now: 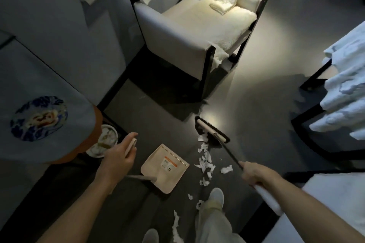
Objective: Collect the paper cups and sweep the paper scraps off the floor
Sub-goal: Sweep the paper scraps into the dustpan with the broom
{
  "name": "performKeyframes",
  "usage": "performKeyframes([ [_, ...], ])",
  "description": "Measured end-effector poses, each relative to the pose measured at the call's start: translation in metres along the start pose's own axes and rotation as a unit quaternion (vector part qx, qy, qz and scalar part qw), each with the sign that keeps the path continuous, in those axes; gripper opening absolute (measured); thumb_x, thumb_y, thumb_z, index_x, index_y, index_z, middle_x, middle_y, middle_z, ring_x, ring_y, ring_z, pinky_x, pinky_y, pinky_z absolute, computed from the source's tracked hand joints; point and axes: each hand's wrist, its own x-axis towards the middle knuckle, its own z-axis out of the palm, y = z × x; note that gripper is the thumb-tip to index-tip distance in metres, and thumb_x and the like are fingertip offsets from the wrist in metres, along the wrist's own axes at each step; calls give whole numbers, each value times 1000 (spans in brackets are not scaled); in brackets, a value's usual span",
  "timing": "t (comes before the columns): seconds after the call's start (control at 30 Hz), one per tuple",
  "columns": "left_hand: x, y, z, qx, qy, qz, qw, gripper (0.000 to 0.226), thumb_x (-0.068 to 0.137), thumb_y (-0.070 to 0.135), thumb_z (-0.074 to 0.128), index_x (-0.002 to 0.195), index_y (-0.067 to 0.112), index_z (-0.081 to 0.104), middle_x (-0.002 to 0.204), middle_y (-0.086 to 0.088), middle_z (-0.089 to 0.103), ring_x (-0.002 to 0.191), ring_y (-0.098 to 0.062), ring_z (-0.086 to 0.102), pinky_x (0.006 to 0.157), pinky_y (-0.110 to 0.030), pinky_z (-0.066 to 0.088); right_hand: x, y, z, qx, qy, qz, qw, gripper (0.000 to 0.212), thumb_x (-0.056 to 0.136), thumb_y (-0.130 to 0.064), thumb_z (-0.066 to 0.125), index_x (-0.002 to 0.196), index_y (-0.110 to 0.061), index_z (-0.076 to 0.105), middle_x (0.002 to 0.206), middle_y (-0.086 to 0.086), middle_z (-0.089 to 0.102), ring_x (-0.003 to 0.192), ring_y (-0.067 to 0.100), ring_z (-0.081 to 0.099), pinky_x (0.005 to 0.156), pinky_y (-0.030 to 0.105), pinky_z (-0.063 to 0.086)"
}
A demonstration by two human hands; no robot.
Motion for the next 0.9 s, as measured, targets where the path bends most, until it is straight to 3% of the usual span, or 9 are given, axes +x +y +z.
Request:
performKeyframes([
  [0.1,-21,-21,-11,-20,-24,37,999,44,95,17,53,137,26,45,98,-6,61,79,-14,56,69,-29,46,-31,-16,63,8,-3,-5,1000,68,83,-22,48,148,-23,28,133,6,54,114,23,57,91,29,49],
  [0.23,-59,-47,-29,-21,-18,107,994,41,94,14,54,134,20,49,84,-4,60,66,-14,54,60,-26,44,-102,-54,132,80,-38,-32,996,60,84,-16,52,143,-19,39,130,6,56,112,19,57,92,27,46],
  [0.3,-72,-58,-36,-10,-13,119,993,41,94,13,54,134,18,49,80,-4,59,62,-13,51,56,-23,39,-134,-59,150,150,-30,-40,987,56,87,-10,50,141,-18,42,118,6,62,95,11,61,84,24,50],
  [0.4,-87,-67,-40,-24,-16,116,993,40,95,15,52,135,19,47,90,-14,64,71,-26,61,60,-31,47,-168,-54,166,226,-1,-40,973,57,84,2,45,136,-18,49,70,-4,63,40,-3,56,48,17,46],
  [0.47,-98,-71,-43,-29,-15,119,992,40,95,15,51,134,19,46,91,-13,63,75,-30,63,63,-33,48,-175,-49,177,244,22,-22,969,56,82,5,42,133,-17,51,54,-5,59,31,0,51,43,18,43],
  [0.57,-116,-75,-48,-28,-15,123,992,40,94,13,52,133,17,48,81,-8,59,67,-24,58,58,-32,46,-174,-44,190,262,55,3,964,46,83,1,43,124,-15,54,65,2,57,38,7,55,44,21,45],
  [0.7,-151,-84,-58,0,17,146,989,38,91,7,57,129,12,53,87,-5,58,67,-10,49,61,-28,41,-154,-38,201,262,82,42,961,32,85,-7,45,116,-10,55,79,11,58,60,24,57,53,28,48],
  [0.8,-182,-89,-63,-41,18,56,997,41,93,12,55,133,21,51,101,1,56,81,-10,53,72,-28,43,-131,-27,214,234,87,65,966,29,88,-10,44,110,-1,59,94,16,63,78,29,62,63,30,50],
  [0.9,-216,-98,-63,-49,43,13,998,42,93,14,55,133,28,50,85,-5,60,66,-9,55,58,-26,41,-117,-28,242,218,52,52,973,26,88,-11,44,102,2,61,84,13,64,81,29,63,63,28,49],
])
